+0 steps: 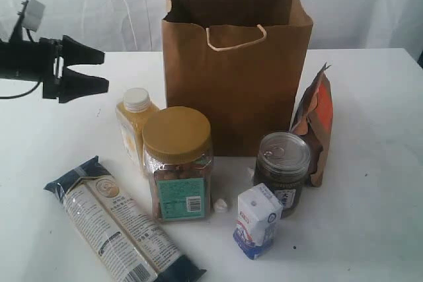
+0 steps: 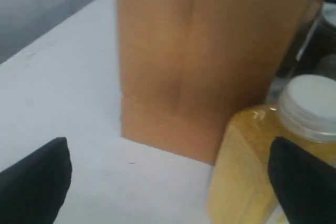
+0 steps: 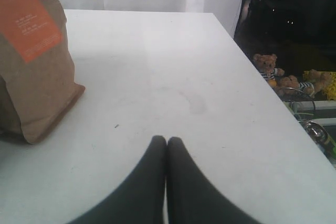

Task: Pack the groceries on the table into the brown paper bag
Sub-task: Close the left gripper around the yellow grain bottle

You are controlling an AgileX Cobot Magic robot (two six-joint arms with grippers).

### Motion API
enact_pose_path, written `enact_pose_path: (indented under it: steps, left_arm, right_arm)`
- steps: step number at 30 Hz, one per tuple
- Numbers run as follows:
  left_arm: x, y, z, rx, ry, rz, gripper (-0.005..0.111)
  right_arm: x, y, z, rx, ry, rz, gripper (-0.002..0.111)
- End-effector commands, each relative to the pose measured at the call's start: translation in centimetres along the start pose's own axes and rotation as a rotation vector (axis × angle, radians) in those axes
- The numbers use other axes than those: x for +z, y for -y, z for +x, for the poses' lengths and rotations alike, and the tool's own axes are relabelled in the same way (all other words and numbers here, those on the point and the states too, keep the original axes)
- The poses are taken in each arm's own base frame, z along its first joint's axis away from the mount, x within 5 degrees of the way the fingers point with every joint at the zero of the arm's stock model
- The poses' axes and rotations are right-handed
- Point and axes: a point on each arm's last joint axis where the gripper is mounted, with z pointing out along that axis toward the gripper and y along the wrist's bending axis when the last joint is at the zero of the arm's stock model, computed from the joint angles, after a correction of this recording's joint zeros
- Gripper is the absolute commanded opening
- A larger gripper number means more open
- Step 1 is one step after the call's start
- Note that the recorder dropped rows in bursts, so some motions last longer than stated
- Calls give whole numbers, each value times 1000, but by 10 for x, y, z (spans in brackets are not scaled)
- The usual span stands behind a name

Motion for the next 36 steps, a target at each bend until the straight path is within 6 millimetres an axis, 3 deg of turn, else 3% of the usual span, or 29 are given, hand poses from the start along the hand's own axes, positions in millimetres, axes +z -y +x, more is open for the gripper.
enact_pose_path:
  steps: [1, 12, 17, 27, 36]
  left_arm:
    - [20, 24, 3, 121, -87, 226, 105]
    - [23, 27, 5, 254, -115, 265, 105]
    - [32, 26, 4, 227, -59, 249, 105]
    - [63, 24, 28, 177, -87, 235, 105]
    - [71, 32, 31, 143, -29, 324, 105]
  right_arm:
    - [0, 0, 0, 2, 11, 1, 0]
    - [0, 0, 0, 2, 11, 1, 0]
    - [0, 0, 0, 2, 11, 1, 0]
    - [0, 0, 0, 2, 11, 1, 0]
    - [0, 0, 0, 2, 11, 1, 0]
